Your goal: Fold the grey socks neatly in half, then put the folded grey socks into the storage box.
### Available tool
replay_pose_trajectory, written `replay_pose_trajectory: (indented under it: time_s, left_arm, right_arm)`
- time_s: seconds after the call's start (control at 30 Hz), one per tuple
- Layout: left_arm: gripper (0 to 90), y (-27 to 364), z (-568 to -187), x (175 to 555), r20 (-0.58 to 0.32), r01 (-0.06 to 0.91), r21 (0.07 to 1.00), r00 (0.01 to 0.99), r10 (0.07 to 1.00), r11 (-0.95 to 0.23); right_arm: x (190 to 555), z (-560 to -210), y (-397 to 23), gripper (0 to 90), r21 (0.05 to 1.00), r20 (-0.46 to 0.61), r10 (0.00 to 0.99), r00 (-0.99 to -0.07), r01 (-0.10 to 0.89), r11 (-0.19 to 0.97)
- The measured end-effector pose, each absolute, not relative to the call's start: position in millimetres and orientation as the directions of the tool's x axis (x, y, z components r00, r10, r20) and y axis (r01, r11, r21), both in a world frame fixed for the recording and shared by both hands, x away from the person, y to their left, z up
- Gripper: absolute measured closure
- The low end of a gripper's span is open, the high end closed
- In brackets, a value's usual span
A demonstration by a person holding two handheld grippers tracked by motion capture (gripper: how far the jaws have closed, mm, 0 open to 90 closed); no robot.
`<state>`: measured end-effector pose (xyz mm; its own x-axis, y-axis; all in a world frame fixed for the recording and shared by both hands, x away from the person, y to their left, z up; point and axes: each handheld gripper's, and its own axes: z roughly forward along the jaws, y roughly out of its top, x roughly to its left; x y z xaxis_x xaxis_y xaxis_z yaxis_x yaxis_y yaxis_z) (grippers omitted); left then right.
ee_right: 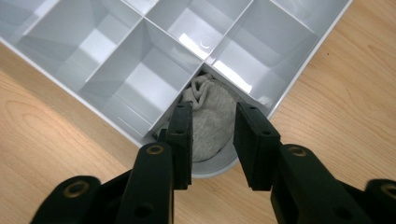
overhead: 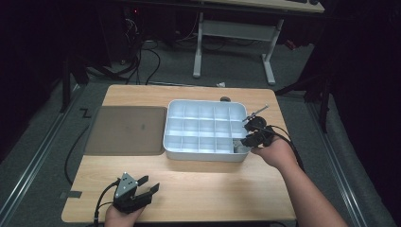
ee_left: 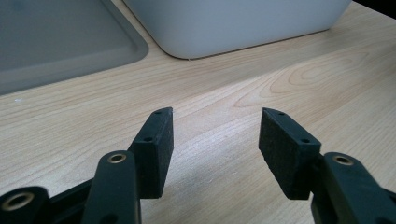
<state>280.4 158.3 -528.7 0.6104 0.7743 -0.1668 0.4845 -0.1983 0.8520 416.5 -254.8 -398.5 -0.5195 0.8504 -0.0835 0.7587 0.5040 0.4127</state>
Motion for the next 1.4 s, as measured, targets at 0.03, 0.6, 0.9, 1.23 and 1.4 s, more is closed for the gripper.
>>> replay_pose_trajectory:
  time_s: [0.03, 0.6, 0.9, 1.23, 1.4]
  left_arm:
    - [45.8, 158.1, -528.4, 280.2, -0.165, 0.483, 0.852, 0.611, 0.774, -0.200]
    - [45.7, 154.1, -528.0, 281.7, -0.163, 0.481, 0.853, 0.616, 0.771, -0.203]
    - [45.6, 151.8, -527.8, 286.2, -0.186, 0.489, 0.852, 0.618, 0.764, -0.189]
    - [45.5, 144.0, -526.3, 290.0, -0.176, 0.477, 0.854, 0.639, 0.749, -0.206]
    - [45.2, 140.6, -527.0, 287.3, -0.157, 0.466, 0.857, 0.642, 0.750, -0.219]
  right_arm:
    - [414.2, -397.0, -255.4, 68.0, 0.419, -0.079, 0.851, -0.519, 0.757, 0.501]
    - [367.4, -402.7, -275.0, 63.6, 0.539, -0.073, 0.856, -0.512, 0.702, 0.466]
    - [346.2, -426.0, -279.8, 62.1, 0.615, -0.032, 0.873, -0.487, 0.679, 0.401]
    - [327.7, -466.0, -285.3, 56.1, 0.676, -0.018, 0.888, -0.460, 0.649, 0.350]
    - [315.2, -487.4, -280.8, 52.7, 0.722, -0.019, 0.888, -0.459, 0.609, 0.330]
